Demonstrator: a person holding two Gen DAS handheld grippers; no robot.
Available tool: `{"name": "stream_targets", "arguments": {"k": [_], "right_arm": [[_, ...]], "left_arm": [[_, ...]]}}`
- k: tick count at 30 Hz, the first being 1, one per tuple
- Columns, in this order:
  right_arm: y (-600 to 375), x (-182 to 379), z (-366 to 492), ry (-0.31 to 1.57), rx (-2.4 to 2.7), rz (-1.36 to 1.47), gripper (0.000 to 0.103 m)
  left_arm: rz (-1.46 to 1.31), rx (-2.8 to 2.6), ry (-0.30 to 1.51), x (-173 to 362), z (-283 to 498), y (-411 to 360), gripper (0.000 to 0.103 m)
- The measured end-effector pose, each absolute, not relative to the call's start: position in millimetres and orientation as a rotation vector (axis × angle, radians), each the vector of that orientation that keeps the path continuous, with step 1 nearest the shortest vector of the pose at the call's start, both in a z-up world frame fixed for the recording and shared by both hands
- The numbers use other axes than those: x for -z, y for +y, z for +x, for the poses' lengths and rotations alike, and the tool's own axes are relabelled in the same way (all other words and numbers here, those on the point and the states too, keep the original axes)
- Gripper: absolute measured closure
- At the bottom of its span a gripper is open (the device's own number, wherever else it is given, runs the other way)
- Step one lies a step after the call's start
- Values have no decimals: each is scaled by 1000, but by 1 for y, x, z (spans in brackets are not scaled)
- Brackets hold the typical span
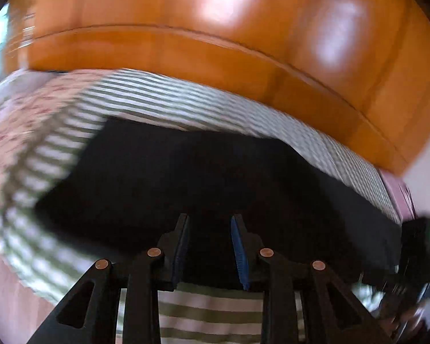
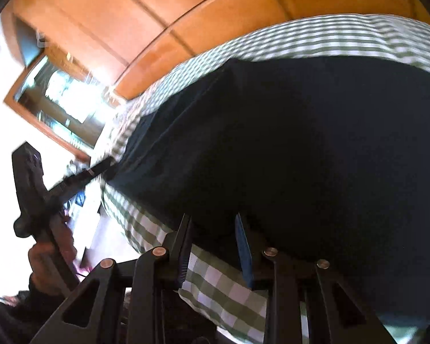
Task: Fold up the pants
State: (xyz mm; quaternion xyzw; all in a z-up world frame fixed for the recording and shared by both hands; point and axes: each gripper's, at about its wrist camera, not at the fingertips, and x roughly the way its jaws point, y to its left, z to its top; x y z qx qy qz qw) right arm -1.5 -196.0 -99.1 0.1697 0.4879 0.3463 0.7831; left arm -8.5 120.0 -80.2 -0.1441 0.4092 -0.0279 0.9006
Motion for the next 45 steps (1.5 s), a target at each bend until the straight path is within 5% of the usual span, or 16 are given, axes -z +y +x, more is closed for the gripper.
{"name": "stream_targets", "arguments": {"k": [12,19,31,45], "right_arm": [[-493,98,-86,743,-21,952,63],[-574,134,-119,643,211,1147,62],[-603,145,-92,660,264,1145,88],[-424,26,-16,733,-199,576,88]], "left_arm": [[-257,192,983,125,16,74,73],[-364,229,1016,125,22,85,69],[-414,220,1016,125,16,90,68],[-494,229,1037,120,20,95,71]]}}
